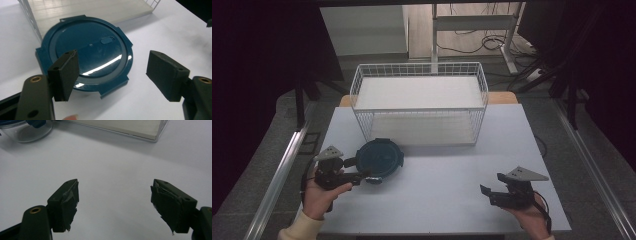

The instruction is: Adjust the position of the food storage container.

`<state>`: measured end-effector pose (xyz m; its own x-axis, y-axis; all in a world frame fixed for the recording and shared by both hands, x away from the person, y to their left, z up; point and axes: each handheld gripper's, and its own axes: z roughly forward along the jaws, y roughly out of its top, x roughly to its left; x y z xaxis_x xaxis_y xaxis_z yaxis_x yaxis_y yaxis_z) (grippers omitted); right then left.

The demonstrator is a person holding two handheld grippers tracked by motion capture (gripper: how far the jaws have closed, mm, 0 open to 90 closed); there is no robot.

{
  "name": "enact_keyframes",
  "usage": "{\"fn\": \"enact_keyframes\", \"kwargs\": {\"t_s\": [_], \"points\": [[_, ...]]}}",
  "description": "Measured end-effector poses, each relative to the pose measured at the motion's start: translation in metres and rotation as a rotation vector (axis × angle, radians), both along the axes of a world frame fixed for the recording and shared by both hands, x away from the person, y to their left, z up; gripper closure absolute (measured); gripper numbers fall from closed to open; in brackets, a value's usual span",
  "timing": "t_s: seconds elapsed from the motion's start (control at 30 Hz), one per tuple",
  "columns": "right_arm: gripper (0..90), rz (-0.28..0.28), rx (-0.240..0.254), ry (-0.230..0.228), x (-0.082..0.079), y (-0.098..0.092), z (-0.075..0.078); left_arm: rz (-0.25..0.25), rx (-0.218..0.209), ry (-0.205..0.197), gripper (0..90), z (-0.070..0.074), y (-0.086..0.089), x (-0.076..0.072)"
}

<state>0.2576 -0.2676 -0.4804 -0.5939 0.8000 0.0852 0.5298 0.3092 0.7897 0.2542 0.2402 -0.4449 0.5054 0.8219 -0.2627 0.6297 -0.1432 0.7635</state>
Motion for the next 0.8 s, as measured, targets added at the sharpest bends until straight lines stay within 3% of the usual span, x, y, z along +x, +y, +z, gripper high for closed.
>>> {"fn": "enact_keyframes", "kwargs": {"t_s": [0.2, 0.57, 0.8], "points": [[22.3, 0.0, -0.004, 0.004, 0.0, 0.0, -0.001, 0.009, 0.011, 0.012, 28.5, 0.005, 0.004, 0.011], [22.3, -0.008, -0.012, 0.011, 0.001, -0.001, -0.001, 0.0, 0.009, 0.003, 31.1, 0.015, 0.008, 0.015], [22.3, -0.008, -0.018, 0.016, 0.001, -0.001, -0.002, 0.044, 0.033, 0.036, 37.5, 0.011, 0.019, 0.035]]}}
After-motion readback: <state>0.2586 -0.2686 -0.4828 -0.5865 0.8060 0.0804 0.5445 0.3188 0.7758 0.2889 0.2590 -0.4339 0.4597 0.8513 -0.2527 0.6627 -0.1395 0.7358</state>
